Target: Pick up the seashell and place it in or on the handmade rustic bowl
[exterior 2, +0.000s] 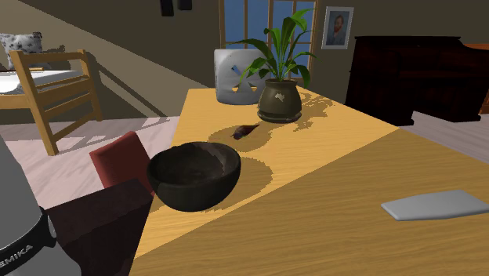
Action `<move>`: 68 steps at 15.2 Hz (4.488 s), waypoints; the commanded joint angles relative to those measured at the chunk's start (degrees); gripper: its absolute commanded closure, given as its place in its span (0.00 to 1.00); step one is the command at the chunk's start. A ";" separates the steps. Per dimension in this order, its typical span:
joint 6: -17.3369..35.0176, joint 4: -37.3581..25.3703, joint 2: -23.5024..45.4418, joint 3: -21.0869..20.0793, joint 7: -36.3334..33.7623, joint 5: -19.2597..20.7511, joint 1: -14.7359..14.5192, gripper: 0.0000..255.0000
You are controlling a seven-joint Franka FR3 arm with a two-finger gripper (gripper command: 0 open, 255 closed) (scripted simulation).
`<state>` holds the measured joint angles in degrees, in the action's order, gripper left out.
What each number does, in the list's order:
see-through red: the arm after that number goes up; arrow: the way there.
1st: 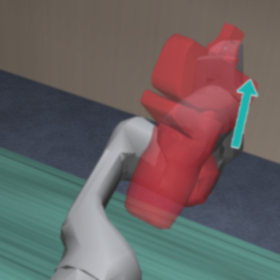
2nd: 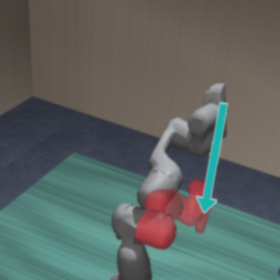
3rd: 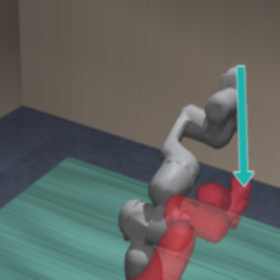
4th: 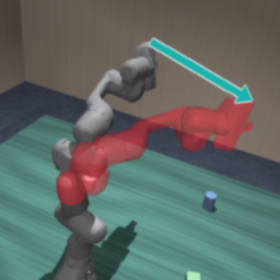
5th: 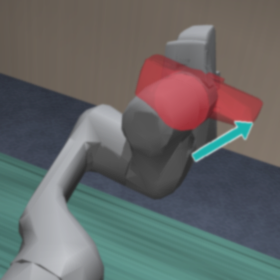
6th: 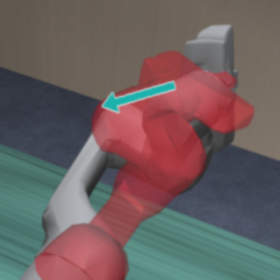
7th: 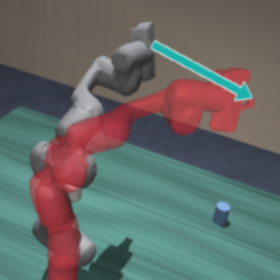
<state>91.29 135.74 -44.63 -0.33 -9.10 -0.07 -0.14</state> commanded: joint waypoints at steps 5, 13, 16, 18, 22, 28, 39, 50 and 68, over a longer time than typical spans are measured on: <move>6.44 0.20 7.06 -1.50 -1.43 -0.87 -0.59 0.00; 17.71 -3.11 23.26 -4.29 -4.25 -1.65 -1.50 0.00; 21.14 -5.59 29.78 -5.22 -5.38 -1.50 -1.79 0.00; 23.13 -7.60 34.21 -5.77 -6.16 -1.26 -2.00 0.00; 26.37 -12.49 43.18 -6.67 -7.78 -0.44 -2.50 0.00; 29.21 -21.98 56.85 -7.38 -10.17 1.30 -3.69 0.00; 30.93 -38.11 76.48 -7.14 -12.59 3.61 -6.19 0.00; 33.77 -36.91 78.13 -6.98 -12.75 3.86 -6.29 0.00; 30.43 -37.48 75.35 -7.23 -12.57 3.48 -6.12 1.00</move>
<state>122.33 98.34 31.23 -7.51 -21.67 3.49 -6.28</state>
